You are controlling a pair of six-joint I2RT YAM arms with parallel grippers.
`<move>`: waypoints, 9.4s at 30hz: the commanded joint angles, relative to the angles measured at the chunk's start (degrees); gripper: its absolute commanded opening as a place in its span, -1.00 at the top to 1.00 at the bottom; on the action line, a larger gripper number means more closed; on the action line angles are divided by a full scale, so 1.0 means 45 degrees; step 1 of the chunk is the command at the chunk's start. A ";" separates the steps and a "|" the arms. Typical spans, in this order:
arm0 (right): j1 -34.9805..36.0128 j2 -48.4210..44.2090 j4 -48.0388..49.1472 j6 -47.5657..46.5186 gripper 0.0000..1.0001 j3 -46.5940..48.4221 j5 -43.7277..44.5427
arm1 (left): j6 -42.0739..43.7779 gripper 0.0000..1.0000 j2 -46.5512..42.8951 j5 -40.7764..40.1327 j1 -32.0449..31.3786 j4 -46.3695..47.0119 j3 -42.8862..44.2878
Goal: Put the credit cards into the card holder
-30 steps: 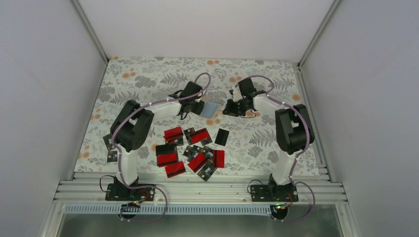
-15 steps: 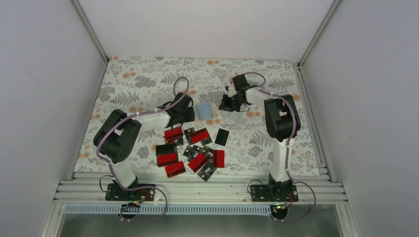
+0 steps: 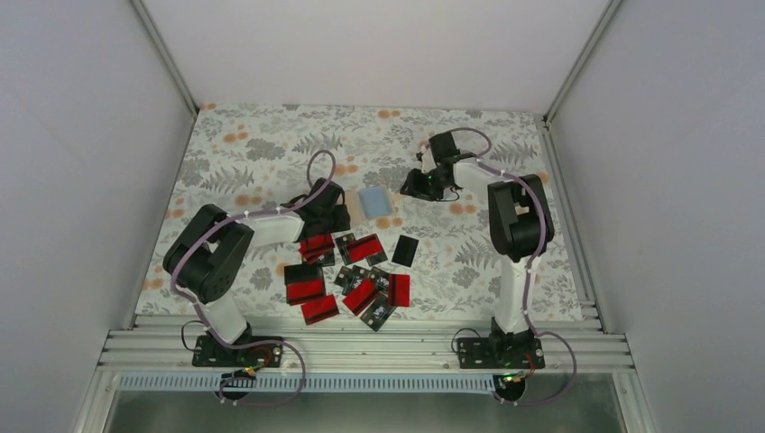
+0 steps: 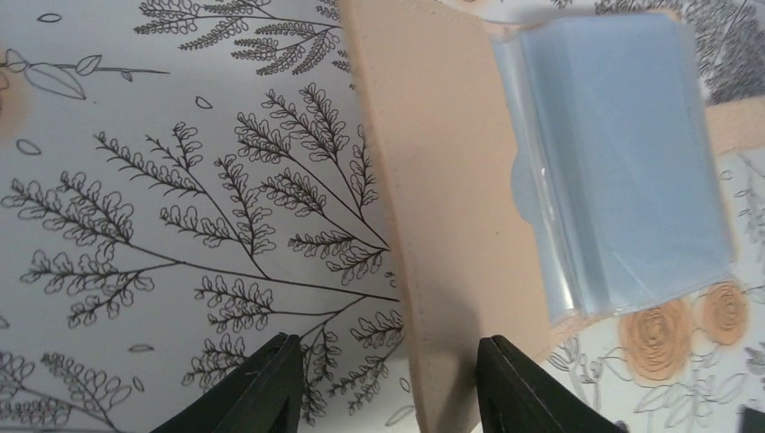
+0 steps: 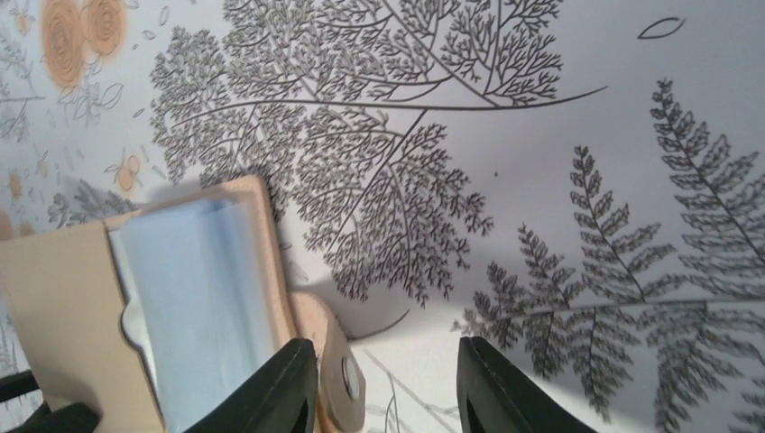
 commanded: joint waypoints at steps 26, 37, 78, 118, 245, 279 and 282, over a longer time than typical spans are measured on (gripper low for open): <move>0.2595 -0.3277 0.0043 -0.0626 0.05 -0.1275 -0.0755 | 0.1289 -0.24 -0.3871 -0.0176 -0.0037 -0.2230 -0.0478; 0.3142 -0.4530 -0.0274 -0.0643 0.08 -0.2612 -0.0280 | 0.1392 -0.29 -0.5867 -0.0273 -0.0914 -0.4982 -0.1530; 1.2882 -1.1469 0.5448 1.6627 0.08 -1.3612 0.4515 | 0.2718 0.27 -0.4246 0.4837 -0.5168 -0.1559 -0.3197; 1.1537 -1.1158 0.8019 1.5489 0.63 -1.4340 0.4808 | 0.1513 0.45 -0.2107 0.5678 -0.5893 0.0988 -0.4517; 0.1555 -1.1260 0.8568 0.1231 0.92 -0.7443 -0.9848 | 0.2540 0.95 -0.6826 1.2566 0.0338 0.4577 -0.0953; -0.0045 -1.1010 0.4783 0.0538 -0.42 -0.7054 -0.2297 | 0.2583 0.95 -0.4881 0.8821 0.0906 0.3060 -0.0692; -0.0037 -1.0342 0.4871 0.0595 -0.41 -0.6894 -0.2379 | 0.2308 0.95 -0.3961 0.8389 0.0899 0.2853 -0.0159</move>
